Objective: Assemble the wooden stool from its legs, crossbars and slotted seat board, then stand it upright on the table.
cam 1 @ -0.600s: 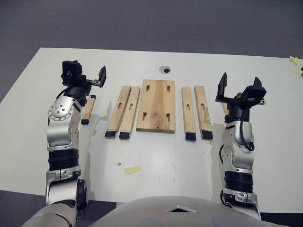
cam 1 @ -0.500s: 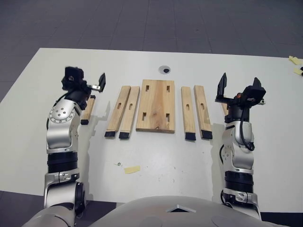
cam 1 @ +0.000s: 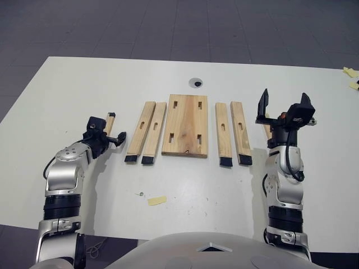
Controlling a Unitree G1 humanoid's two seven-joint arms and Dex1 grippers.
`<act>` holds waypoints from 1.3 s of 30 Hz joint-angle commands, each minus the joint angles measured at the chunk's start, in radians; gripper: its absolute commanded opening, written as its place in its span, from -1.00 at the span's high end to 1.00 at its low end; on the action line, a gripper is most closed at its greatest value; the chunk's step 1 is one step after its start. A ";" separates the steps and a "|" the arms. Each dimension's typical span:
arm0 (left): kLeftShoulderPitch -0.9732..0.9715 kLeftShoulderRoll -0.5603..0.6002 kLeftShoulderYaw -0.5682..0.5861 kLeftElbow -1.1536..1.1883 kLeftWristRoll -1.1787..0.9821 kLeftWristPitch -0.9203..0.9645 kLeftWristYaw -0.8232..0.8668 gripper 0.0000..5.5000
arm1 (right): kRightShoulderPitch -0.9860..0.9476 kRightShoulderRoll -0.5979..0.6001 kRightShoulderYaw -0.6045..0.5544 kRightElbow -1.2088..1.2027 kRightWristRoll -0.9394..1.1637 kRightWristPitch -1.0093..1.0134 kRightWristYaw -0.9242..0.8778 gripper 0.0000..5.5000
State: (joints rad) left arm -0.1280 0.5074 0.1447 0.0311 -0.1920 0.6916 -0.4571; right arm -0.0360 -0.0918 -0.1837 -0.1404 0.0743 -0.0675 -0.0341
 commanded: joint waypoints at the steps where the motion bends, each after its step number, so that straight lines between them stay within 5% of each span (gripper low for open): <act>1: 0.044 0.077 -0.072 -0.003 -0.005 0.152 -0.076 -0.49 | 0.022 0.016 0.016 -0.027 -0.011 0.007 -0.008 -0.96; 19: 0.031 0.137 -0.103 -0.013 0.026 0.078 -0.080 0.52 | 0.006 0.031 0.019 -0.002 -0.024 -0.007 -0.030 -0.96; 23: 0.119 0.053 0.072 -0.135 0.001 0.019 0.072 0.54 | -0.109 0.010 0.056 0.092 -0.015 -0.008 0.039 -0.96; 30: -0.169 0.065 0.165 -0.126 0.060 -0.199 0.247 0.54 | -0.159 -0.003 0.037 0.141 0.018 -0.026 0.078 -0.96; 33: -0.265 0.041 0.145 -0.164 0.021 -0.264 0.219 0.54 | -0.187 0.023 0.027 0.110 0.123 0.016 0.128 -0.96; 39: -0.303 0.011 -0.080 -0.246 0.001 -0.373 0.019 0.54 | -0.204 0.051 0.036 -0.108 0.578 0.297 0.290 -0.96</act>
State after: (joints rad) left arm -0.4213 0.5298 0.1415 -0.2103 -0.1893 0.3495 -0.3673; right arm -0.2342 -0.0413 -0.1578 -0.1563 0.5287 0.1396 0.2143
